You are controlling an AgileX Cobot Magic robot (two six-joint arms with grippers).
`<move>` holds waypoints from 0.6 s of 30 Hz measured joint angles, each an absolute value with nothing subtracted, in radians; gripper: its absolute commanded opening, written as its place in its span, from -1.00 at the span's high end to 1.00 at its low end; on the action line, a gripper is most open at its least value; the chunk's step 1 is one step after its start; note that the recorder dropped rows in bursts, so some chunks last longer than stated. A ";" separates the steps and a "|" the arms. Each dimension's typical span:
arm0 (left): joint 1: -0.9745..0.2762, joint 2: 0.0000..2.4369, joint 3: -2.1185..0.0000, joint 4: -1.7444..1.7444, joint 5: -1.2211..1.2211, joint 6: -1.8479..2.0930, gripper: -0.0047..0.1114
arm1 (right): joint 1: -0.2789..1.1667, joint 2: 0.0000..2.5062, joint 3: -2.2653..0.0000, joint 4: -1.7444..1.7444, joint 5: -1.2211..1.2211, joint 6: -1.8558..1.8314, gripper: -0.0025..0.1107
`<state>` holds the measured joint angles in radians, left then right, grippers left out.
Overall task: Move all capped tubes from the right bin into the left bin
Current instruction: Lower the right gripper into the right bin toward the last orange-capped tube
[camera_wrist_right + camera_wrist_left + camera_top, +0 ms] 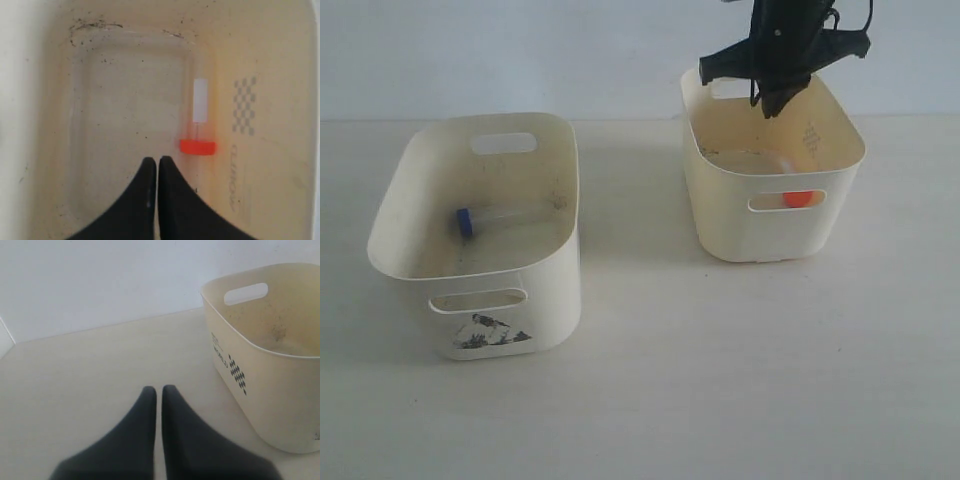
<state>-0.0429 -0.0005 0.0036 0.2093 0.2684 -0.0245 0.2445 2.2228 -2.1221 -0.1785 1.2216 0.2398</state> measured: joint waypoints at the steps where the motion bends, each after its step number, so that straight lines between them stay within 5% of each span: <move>1: -0.043 0.000 0.004 0.209 0.268 -0.024 0.84 | 0.245 2.231 -2.122 -0.181 1.222 0.244 0.94; 18: -0.043 0.000 0.004 0.209 0.268 -0.024 0.84 | 0.242 2.322 -2.122 -0.211 1.222 0.255 0.94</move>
